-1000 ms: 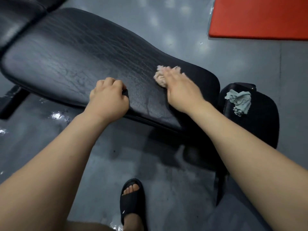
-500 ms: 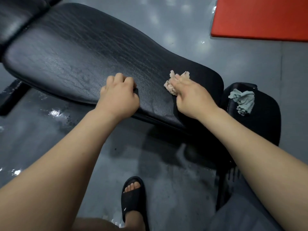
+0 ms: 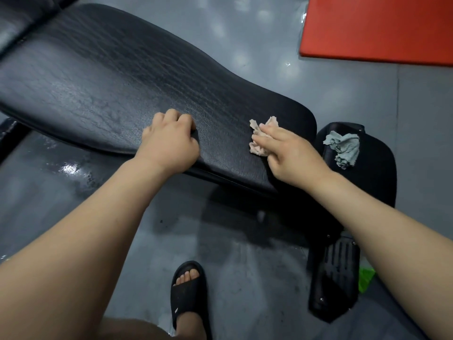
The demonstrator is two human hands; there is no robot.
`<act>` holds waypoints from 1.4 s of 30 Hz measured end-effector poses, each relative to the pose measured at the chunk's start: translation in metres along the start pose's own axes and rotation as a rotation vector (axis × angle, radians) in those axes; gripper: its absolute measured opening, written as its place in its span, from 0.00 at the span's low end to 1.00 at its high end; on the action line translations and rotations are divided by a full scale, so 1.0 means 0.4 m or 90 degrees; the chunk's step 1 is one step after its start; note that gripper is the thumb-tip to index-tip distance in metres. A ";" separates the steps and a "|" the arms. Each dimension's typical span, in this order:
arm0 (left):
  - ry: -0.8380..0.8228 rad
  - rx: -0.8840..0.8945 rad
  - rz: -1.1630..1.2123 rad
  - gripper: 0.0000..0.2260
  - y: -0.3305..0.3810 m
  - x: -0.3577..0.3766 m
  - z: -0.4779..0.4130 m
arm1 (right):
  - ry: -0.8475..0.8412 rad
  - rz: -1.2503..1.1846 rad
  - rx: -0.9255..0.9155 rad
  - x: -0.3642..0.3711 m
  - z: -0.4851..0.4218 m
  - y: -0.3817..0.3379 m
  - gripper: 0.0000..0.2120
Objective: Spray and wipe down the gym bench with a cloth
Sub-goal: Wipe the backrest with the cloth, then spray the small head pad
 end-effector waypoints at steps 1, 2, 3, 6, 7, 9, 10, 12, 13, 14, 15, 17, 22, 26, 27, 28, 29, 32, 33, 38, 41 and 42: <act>0.002 -0.005 0.005 0.16 -0.003 -0.003 0.000 | 0.002 -0.003 0.001 0.014 -0.014 -0.010 0.25; 0.006 -0.012 0.010 0.16 -0.006 -0.007 0.002 | -0.004 -0.012 0.001 0.026 -0.033 -0.022 0.26; 0.011 -0.021 0.015 0.15 -0.012 -0.012 0.005 | -0.008 -0.023 0.003 0.035 -0.052 -0.037 0.27; 0.021 -0.040 0.025 0.14 -0.030 -0.023 0.014 | -0.021 -0.043 -0.005 0.055 -0.109 -0.095 0.28; 0.022 -0.044 0.025 0.14 -0.036 -0.025 0.017 | -0.034 -0.046 -0.024 0.064 -0.121 -0.122 0.29; 0.027 -0.051 0.024 0.14 -0.049 -0.031 0.021 | -0.063 -0.054 -0.087 0.086 -0.138 -0.179 0.29; 0.028 -0.052 0.024 0.14 -0.051 -0.032 0.021 | -0.069 -0.062 -0.107 0.089 -0.143 -0.192 0.29; 0.026 -0.050 0.026 0.15 -0.048 -0.032 0.016 | -0.058 -0.076 -0.106 0.085 -0.152 -0.182 0.28; 0.024 -0.043 0.025 0.15 -0.041 -0.032 0.012 | -0.039 -0.072 -0.093 0.077 -0.154 -0.161 0.28; 0.023 -0.033 0.026 0.15 -0.030 -0.030 0.007 | -0.012 -0.060 -0.070 0.065 -0.151 -0.133 0.27; 0.023 -0.021 0.025 0.15 -0.017 -0.027 0.001 | 0.022 -0.044 -0.034 0.053 -0.143 -0.098 0.26; 0.023 0.004 0.027 0.15 0.018 -0.020 -0.012 | 0.081 -0.017 0.070 0.020 -0.112 -0.026 0.22; 0.015 0.070 0.025 0.15 0.131 0.004 -0.044 | -0.004 -0.093 0.059 -0.012 -0.046 0.009 0.29; 0.023 0.138 0.034 0.14 0.279 0.027 -0.070 | -0.015 -0.159 0.133 -0.096 0.002 0.079 0.31; 0.028 0.154 0.039 0.14 0.311 0.031 -0.074 | 0.001 -0.152 0.166 -0.119 0.015 0.109 0.29; 0.030 0.173 0.047 0.14 0.345 0.037 -0.077 | 0.013 -0.143 0.206 -0.140 0.032 0.145 0.26; 0.031 0.201 0.056 0.15 0.388 0.046 -0.078 | 0.026 -0.129 0.261 -0.164 0.057 0.191 0.23; 0.017 0.288 0.083 0.15 0.508 0.086 -0.073 | 0.099 -0.086 0.444 -0.236 0.153 0.322 0.17; 0.009 0.316 0.086 0.15 0.549 0.103 -0.071 | 0.121 -0.075 0.493 -0.256 0.189 0.351 0.16; -0.054 0.417 0.111 0.19 0.705 0.200 -0.058 | 0.123 -0.062 0.596 -0.307 0.298 0.400 0.15; -0.100 0.446 0.071 0.29 0.753 0.254 -0.058 | 0.032 -0.060 0.629 -0.291 0.353 0.418 0.14; -0.120 0.450 0.043 0.32 0.765 0.274 -0.059 | -0.022 -0.060 0.644 -0.279 0.380 0.426 0.14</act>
Point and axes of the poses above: each hand's wrist, its own z-axis away from the middle knuckle, its own x-axis out of the palm, y = z × x, the point moved 7 cm from there along -z, towards the middle knuckle
